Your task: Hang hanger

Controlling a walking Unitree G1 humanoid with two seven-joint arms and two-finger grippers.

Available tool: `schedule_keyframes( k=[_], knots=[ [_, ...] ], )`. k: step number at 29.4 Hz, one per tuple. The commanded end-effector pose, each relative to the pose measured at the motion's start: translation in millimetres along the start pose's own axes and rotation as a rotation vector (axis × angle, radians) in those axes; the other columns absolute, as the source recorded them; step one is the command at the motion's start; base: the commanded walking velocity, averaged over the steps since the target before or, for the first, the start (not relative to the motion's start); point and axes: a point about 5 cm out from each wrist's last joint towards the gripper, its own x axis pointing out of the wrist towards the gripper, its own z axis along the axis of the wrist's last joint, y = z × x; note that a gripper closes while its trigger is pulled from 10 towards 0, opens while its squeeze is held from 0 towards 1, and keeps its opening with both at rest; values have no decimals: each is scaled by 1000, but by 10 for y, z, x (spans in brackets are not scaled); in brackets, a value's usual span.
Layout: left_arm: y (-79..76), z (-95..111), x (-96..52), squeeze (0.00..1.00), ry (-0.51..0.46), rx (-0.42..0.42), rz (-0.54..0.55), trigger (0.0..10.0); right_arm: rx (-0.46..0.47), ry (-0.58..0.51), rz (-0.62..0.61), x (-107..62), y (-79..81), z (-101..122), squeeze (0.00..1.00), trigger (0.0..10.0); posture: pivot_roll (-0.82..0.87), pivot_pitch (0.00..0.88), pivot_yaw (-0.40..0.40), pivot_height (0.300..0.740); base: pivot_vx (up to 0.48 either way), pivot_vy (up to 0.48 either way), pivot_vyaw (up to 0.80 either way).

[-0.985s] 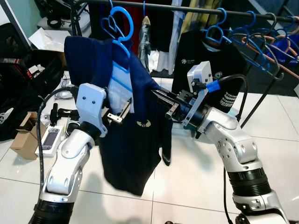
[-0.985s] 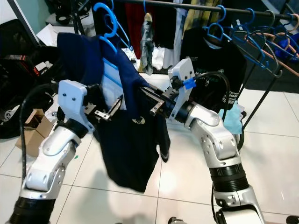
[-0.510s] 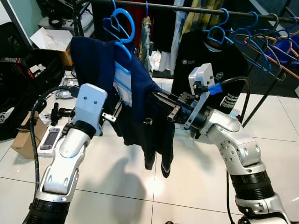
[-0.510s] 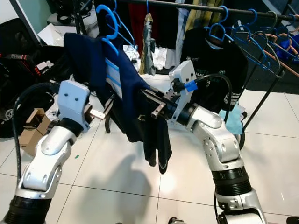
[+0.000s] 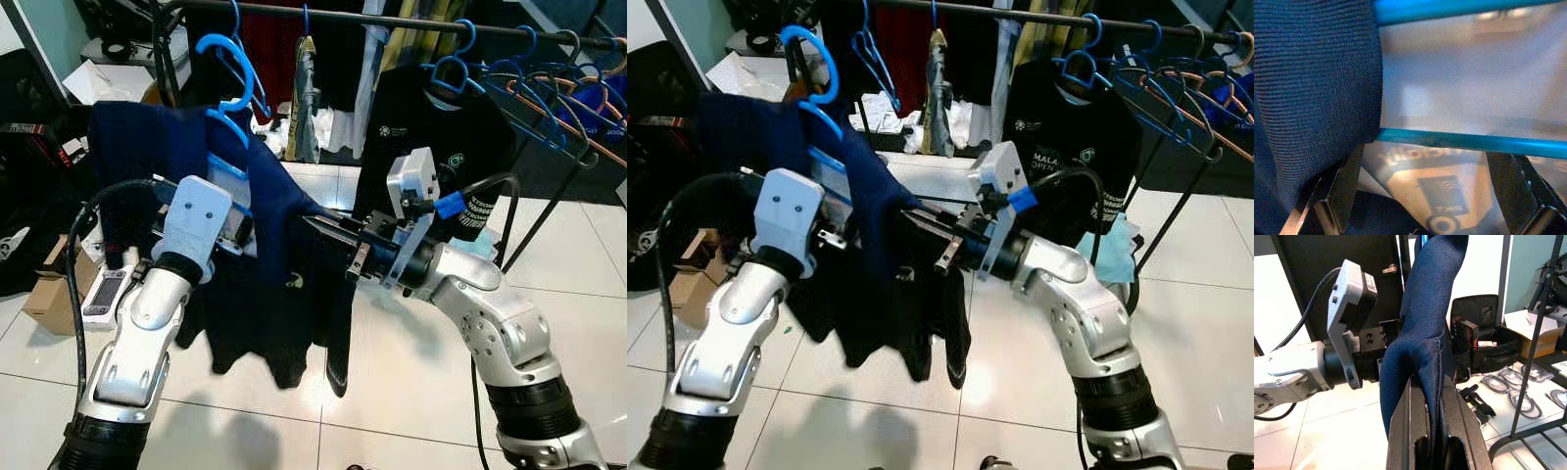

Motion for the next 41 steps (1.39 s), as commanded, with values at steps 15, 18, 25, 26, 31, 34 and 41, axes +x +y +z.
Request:
schedule_keyframes(
  k=[15, 18, 25, 26, 31, 34, 41],
  knots=[
    [86, -106, -34, 0, 107, -32, 61, 10000, -46, -4, -177, -27, -219, 76, 0, 0, -62, 145, 8, 740, 0, 0, 0],
    [1, -106, -39, 0, 109, -34, 26, 10000, -45, -25, -192, -24, -236, 112, 0, 0, -64, 146, 10, 740, 0, 0, 0],
    [-33, -96, -37, 0, 109, -38, 17, 10000, -43, -35, -190, -27, -230, 130, 0, 0, -66, 148, 11, 740, 0, 0, 0],
    [-34, -92, -33, 0, 109, -36, 18, 10000, -40, -37, -171, -27, -204, 135, 0, 0, -67, 148, 12, 740, 0, 0, 0],
    [-7, -75, -14, 0, 104, -35, 37, 10000, -26, -39, -86, 1, -82, 133, 0, 0, -68, 148, 11, 740, 0, 0, 0],
    [5, -63, -8, 0, 101, -38, 46, 10000, -20, -38, -49, 18, -29, 128, 0, 0, -67, 147, 10, 740, 0, 0, 0],
    [2, -61, -8, 0, 102, -43, 44, 10000, -11, -37, -1, 22, 30, 131, 0, 0, -70, 148, 10, 740, 0, 0, 0]
  ],
)
